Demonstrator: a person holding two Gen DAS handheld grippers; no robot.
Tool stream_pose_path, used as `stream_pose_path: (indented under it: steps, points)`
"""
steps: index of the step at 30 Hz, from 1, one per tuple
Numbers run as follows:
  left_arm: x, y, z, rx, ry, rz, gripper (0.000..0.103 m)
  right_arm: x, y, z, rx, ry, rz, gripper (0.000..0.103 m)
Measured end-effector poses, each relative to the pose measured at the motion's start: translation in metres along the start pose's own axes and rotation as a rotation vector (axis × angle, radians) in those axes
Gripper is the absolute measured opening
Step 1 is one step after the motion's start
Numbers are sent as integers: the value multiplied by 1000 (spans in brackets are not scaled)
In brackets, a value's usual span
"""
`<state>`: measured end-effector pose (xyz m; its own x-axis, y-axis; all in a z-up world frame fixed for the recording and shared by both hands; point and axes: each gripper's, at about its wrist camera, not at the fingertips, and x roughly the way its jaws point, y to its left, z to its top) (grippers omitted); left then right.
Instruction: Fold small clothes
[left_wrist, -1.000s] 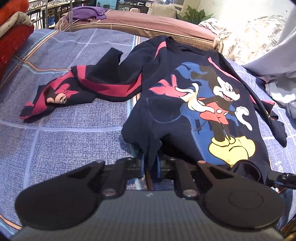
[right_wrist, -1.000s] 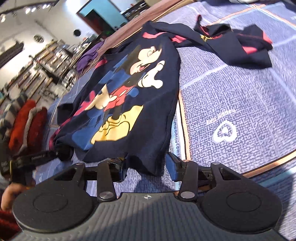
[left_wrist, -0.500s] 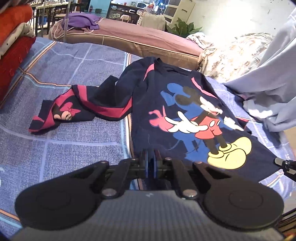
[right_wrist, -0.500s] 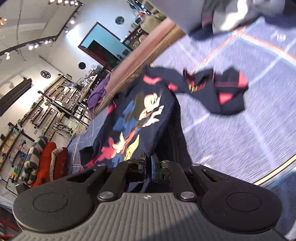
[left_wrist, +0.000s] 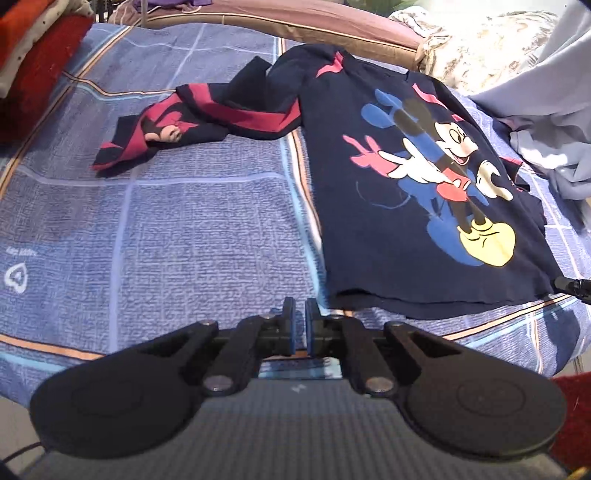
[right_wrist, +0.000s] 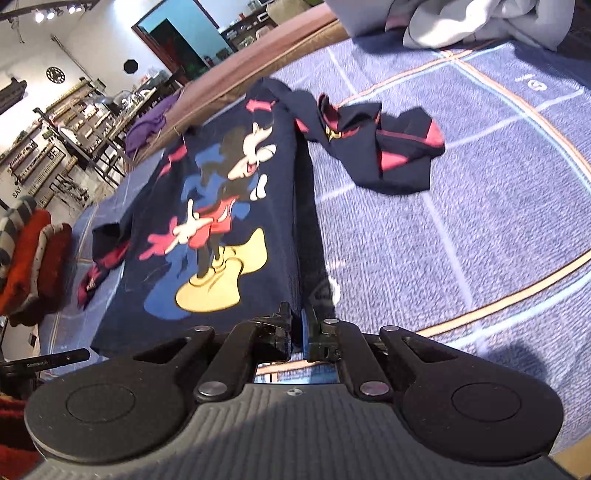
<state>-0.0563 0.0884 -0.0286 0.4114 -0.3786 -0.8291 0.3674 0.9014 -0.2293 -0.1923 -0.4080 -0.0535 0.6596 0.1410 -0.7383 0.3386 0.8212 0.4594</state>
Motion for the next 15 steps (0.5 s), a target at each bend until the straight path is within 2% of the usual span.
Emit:
stream_pose_path:
  steps: [1, 2, 3, 4, 5, 7, 11, 13, 15]
  points:
    - [-2, -1, 1, 0, -6, -3, 13, 0, -1, 0, -12, -5, -28, 23]
    - [-5, -2, 2, -4, -19, -15, 27, -1, -2, 0, -16, -17, -57, 30]
    - [-7, -4, 5, -5, -36, -27, 38, -5, -3, 0, -8, -32, -79, 51]
    - [-9, -7, 8, -4, -56, -32, 62, -7, -6, 0, 0, -43, -81, 73]
    - [-9, -10, 12, -3, -71, -30, 75, -11, -7, 1, 8, -56, -78, 76]
    - [-4, -17, 19, -2, -77, -42, 77, -15, -8, 1, 16, -71, -62, 76]
    - [24, -29, 27, 3, 6, -59, 77, -12, -5, -2, 21, -66, -17, 76]
    - [35, -36, 24, 27, 17, -71, 75, -6, -1, -4, 29, -53, -5, 76]
    - [44, -44, 18, 70, 14, -51, 53, 1, 3, -6, 27, -38, 5, 77]
